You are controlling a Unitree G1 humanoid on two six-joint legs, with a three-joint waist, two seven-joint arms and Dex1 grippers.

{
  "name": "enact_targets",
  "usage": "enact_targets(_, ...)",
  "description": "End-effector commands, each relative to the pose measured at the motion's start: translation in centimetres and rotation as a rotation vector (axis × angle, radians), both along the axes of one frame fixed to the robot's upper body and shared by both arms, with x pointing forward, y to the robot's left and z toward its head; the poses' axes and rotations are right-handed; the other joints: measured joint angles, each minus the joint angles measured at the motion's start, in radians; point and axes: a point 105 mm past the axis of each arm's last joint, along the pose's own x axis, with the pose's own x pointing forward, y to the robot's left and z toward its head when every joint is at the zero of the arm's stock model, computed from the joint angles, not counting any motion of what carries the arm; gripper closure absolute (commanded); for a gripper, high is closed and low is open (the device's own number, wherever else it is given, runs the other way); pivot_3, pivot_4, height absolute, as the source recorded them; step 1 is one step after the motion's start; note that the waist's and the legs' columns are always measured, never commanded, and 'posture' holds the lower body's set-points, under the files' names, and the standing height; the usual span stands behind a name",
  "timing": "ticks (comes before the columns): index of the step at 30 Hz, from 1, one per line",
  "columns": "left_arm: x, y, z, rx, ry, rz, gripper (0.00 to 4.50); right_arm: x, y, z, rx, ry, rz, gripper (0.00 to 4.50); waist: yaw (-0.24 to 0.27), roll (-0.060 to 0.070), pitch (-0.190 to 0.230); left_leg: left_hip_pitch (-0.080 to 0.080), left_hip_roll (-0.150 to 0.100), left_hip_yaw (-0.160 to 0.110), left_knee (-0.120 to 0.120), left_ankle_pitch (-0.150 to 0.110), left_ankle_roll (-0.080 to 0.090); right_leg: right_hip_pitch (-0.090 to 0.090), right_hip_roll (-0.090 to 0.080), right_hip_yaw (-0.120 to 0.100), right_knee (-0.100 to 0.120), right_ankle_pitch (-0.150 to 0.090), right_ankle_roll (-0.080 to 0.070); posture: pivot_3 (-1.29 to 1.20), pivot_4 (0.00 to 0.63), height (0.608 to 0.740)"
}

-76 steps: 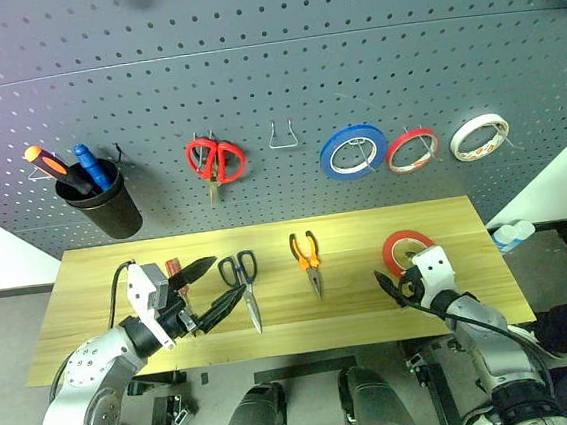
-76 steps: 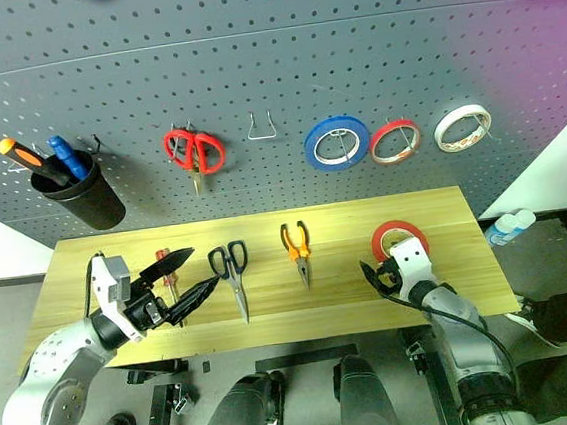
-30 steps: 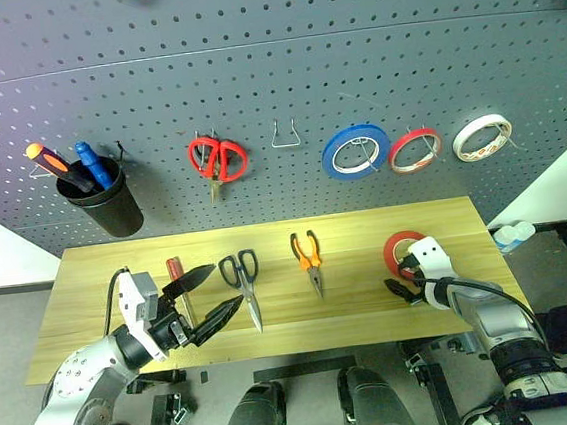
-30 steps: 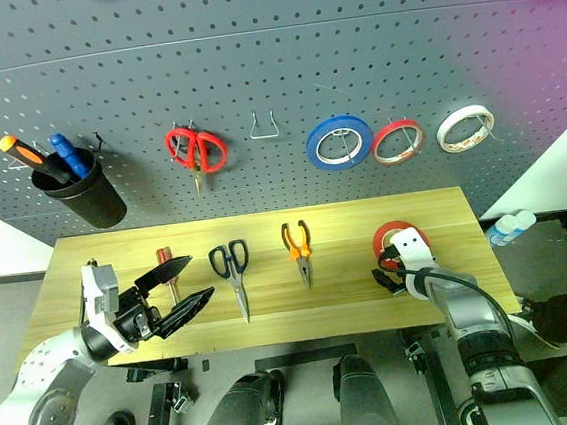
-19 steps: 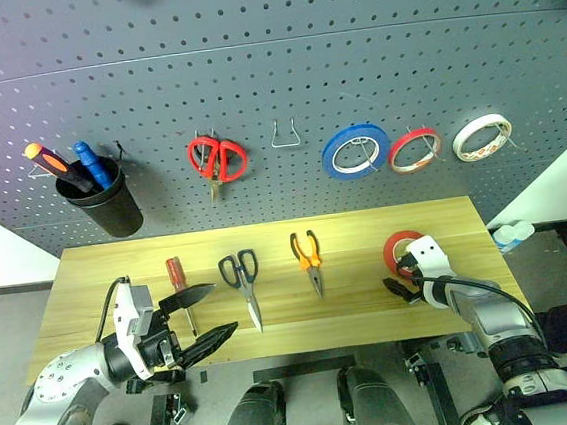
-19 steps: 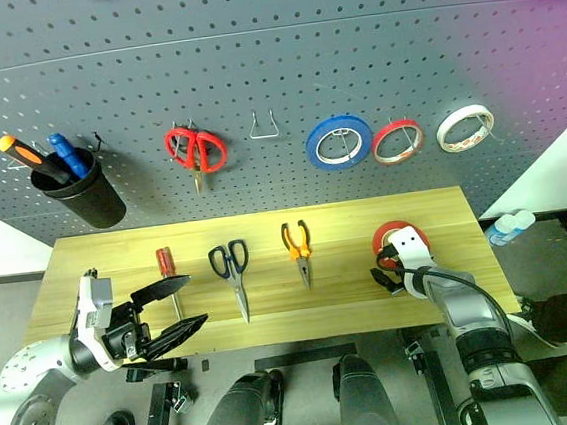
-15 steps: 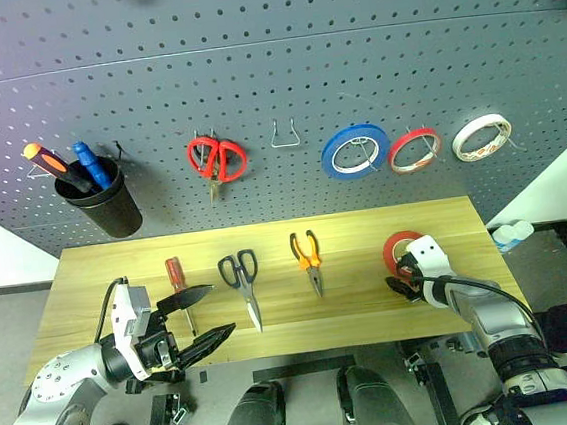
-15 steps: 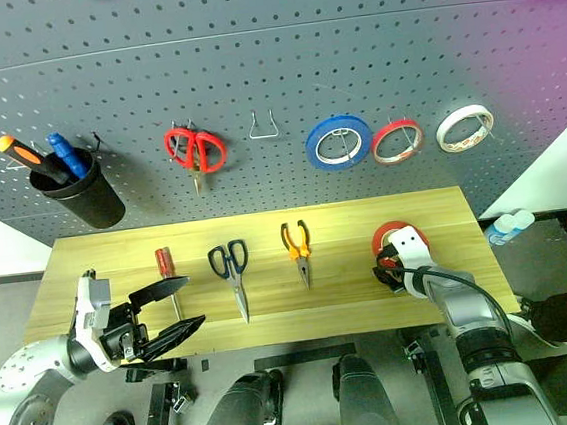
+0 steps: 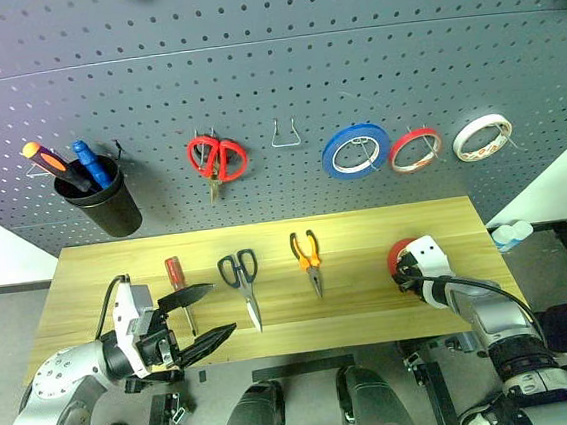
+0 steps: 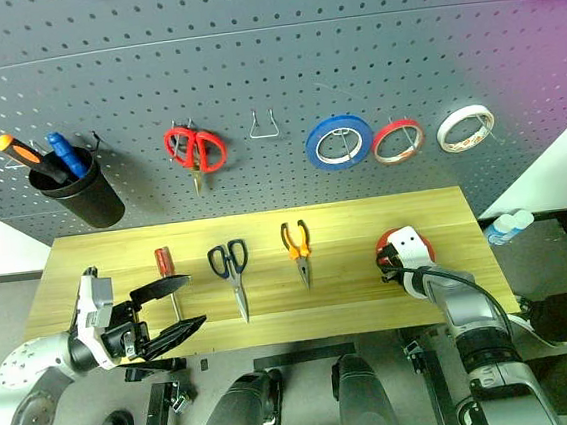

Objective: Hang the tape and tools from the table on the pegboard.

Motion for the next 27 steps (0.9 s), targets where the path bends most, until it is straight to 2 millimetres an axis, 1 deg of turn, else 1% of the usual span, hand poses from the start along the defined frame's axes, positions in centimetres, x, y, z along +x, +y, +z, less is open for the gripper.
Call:
enact_targets(1, 0.2, -0.3, 0.9, -0.005, -0.043, 0.004, 0.0, -0.2, -0.2, 1.3, 0.112, -0.094, -0.071, 3.79, 0.001, 0.0, 0.0, 0.0, 0.0, 0.0, 0.0, 0.0, 0.0, 0.0, 0.0, 0.0, 0.0, 0.0, 0.0, 0.02, 0.233, 0.74)
enact_targets(3, 0.2, -0.4, 0.9, -0.006, -0.042, 0.003, 0.0, -0.2, -1.0, 2.4, 0.15, -0.17, -0.123, 3.79, 0.002, 0.001, 0.001, -0.001, 0.0, 0.0, 0.0, 0.0, 0.0, -0.001, 0.0, 0.0, 0.0, 0.0, 0.001, 0.01, 0.233, 0.74)
enact_targets(5, 0.3, -0.4, 0.9, -0.005, -0.048, 0.006, 0.0, -0.3, -1.2, 3.0, 0.189, -0.2, -0.148, 3.79, 0.001, 0.002, 0.003, -0.001, 0.0, 0.0, 0.0, 0.0, 0.001, -0.001, -0.001, 0.0, 0.0, 0.0, 0.001, 0.0, 0.233, 0.74)
enact_targets(10, 0.4, -0.6, 0.9, -0.009, -0.051, -0.01, 0.0, -0.9, -2.4, 5.2, 0.321, -0.333, -0.309, 3.79, -0.002, 0.002, 0.005, -0.001, -0.001, 0.001, -0.001, 0.0, 0.001, -0.002, -0.001, 0.0, 0.0, 0.0, 0.001, -0.01, 0.227, 0.74)
enact_targets(12, 0.7, -0.6, 1.1, -0.027, -0.051, -0.002, 0.0, -1.1, -2.4, 6.2, 0.341, -0.408, -0.324, 3.79, -0.002, 0.002, 0.005, -0.001, 0.0, 0.001, -0.001, 0.0, 0.001, -0.002, -0.001, 0.0, 0.0, 0.001, 0.001, -0.02, 0.22, 0.74)
enact_targets(15, 0.8, -0.7, 1.1, -0.025, -0.057, -0.017, 0.0, -1.5, -1.5, 7.7, 0.422, -0.505, -0.33, 3.79, -0.003, 0.002, 0.005, -0.002, 0.0, 0.001, -0.001, 0.0, 0.001, -0.003, -0.001, 0.0, 0.0, 0.001, 0.001, -0.03, 0.215, 0.74)
enact_targets(19, 1.2, -0.8, 1.5, -0.028, -0.074, -0.011, 0.0, -1.9, -1.5, 8.7, 0.5, -0.583, -0.409, 3.79, -0.004, 0.002, 0.005, -0.002, 0.0, 0.001, -0.001, 0.0, 0.001, -0.003, -0.001, 0.0, 0.001, 0.001, 0.001, -0.04, 0.206, 0.74)
enact_targets(21, 1.4, -0.8, 1.6, -0.028, -0.077, -0.013, 0.0, -1.8, -0.9, 9.8, 0.56, -0.629, -0.393, 3.79, -0.004, 0.002, 0.005, -0.002, 0.0, 0.001, -0.001, 0.0, 0.0, -0.003, -0.001, 0.001, 0.001, 0.001, 0.001, -0.04, 0.203, 0.74)
enact_targets(24, 1.5, -0.8, 1.7, -0.031, -0.077, -0.013, 0.0, -1.6, -0.3, 11.2, 0.535, -0.683, -0.375, 3.79, -0.005, 0.002, 0.005, -0.002, -0.001, 0.002, -0.001, 0.0, 0.0, -0.004, -0.001, 0.001, 0.001, 0.001, 0.001, -0.05, 0.198, 0.74)
enact_targets(26, 1.6, -0.8, 1.8, -0.028, -0.084, -0.014, 0.0, -1.5, -0.3, 12.1, 0.581, -0.722, -0.392, 3.79, -0.005, 0.002, 0.005, -0.002, 0.0, 0.002, -0.001, 0.0, 0.0, -0.004, 0.0, 0.001, 0.001, 0.001, 0.002, -0.05, 0.195, 0.74)
enact_targets(27, 1.7, -0.8, 1.8, -0.029, -0.085, -0.013, 0.0, -1.4, -0.4, 12.5, 0.576, -0.74, -0.399, 3.79, -0.005, 0.002, 0.005, -0.002, 0.0, 0.002, -0.001, 0.0, 0.0, -0.004, 0.0, 0.001, 0.001, 0.001, 0.002, -0.05, 0.193, 0.74)
